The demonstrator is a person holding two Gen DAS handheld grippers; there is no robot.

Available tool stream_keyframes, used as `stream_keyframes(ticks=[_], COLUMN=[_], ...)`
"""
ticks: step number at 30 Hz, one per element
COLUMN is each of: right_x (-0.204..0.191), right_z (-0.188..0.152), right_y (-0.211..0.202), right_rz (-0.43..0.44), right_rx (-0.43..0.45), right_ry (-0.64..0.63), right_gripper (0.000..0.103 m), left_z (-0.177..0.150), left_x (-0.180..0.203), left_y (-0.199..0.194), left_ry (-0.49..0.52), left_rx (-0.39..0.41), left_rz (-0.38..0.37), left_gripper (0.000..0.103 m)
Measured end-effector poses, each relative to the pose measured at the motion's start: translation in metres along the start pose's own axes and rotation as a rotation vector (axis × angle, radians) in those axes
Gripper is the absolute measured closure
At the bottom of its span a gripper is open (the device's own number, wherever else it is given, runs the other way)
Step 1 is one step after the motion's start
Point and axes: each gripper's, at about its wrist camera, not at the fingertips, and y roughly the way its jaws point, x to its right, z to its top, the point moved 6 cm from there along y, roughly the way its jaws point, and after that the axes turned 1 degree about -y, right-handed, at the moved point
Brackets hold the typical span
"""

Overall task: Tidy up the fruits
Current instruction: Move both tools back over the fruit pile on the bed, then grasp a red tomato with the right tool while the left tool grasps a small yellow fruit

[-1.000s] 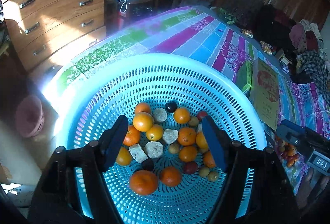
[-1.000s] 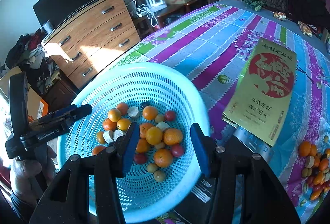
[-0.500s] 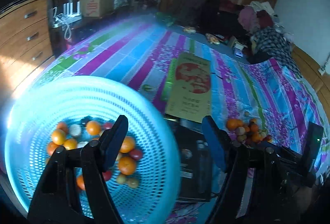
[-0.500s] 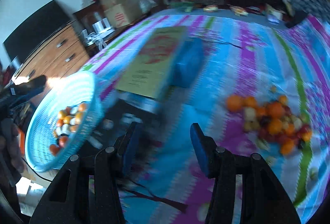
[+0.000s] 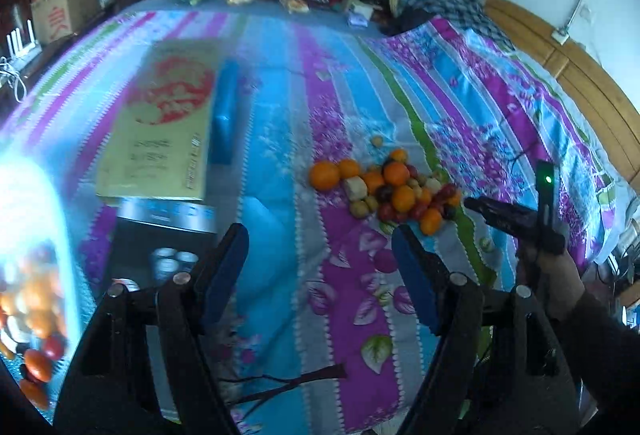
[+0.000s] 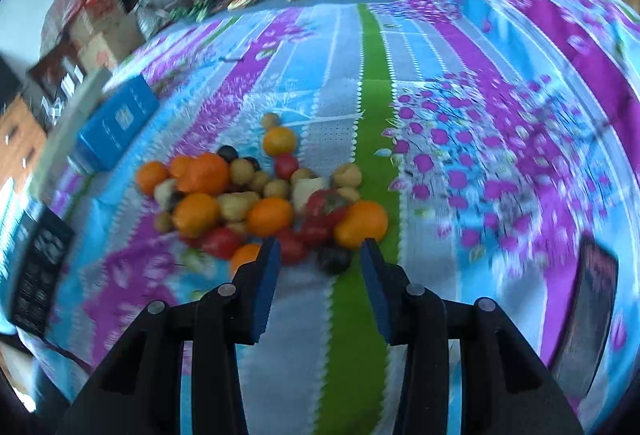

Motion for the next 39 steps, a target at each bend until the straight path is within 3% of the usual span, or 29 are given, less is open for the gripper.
stream_keyframes(ticks=[9,13,14,19,23,27,32,36,39], right_x=[-0.001,0.000,0.000,0.007,0.015,0.012,0.005,0.002,-0.001], right_z=[0.012,0.012,0.012,0.008,-0.001,-0.013,-0.021,-0.016,-0.012], right_y=[0.049,0.051,0.050,0.029,-0.001,-0.021,-0.030,-0.034,-0.035], right_rz=[-0.002,-0.032,-0.025,-0.005,0.054,0.100,0.125,0.131,0.137], right_rx=[-0.023,-0.009,-0.007,0.035,0.078,0.095,0.096,0.110,0.119], right_ry=[-0.182,-0.218,-0.214,-0.128,0.014,0.087,0.101,0.102,0.097], right_gripper=[0.056,0.067,0.073,0.074,0.074,0.074,0.073,0.073,0.073], left_z=[-0.016,-0.019,-0.020,-0.022,-0.019,-0.015,-0.014,-0.018,-0.016], left_x=[0.022,0.024,0.023,0.023,0.037,0.041,0.041,0.035,0.028], left_y=[0.060,0.087,0.096,0.130,0.151,0.171,0.186,0.191,0.188], left_ry=[-0.014,-0.019,-0.022,-0.020,0.017,0.047,0.083,0.126,0.113], left_rx=[-0.134,-0.166,-0.176,-0.211,-0.210,-0.199,-0.200,-0.209,-0.192], left_rz=[-0.058,-0.070,-0.068,-0.101,-0.178,-0.190,-0.179,-0.156,-0.162], left_gripper=[0.028,0.028,0.028,0.030,0.046,0.055,0.055,0.070,0.070])
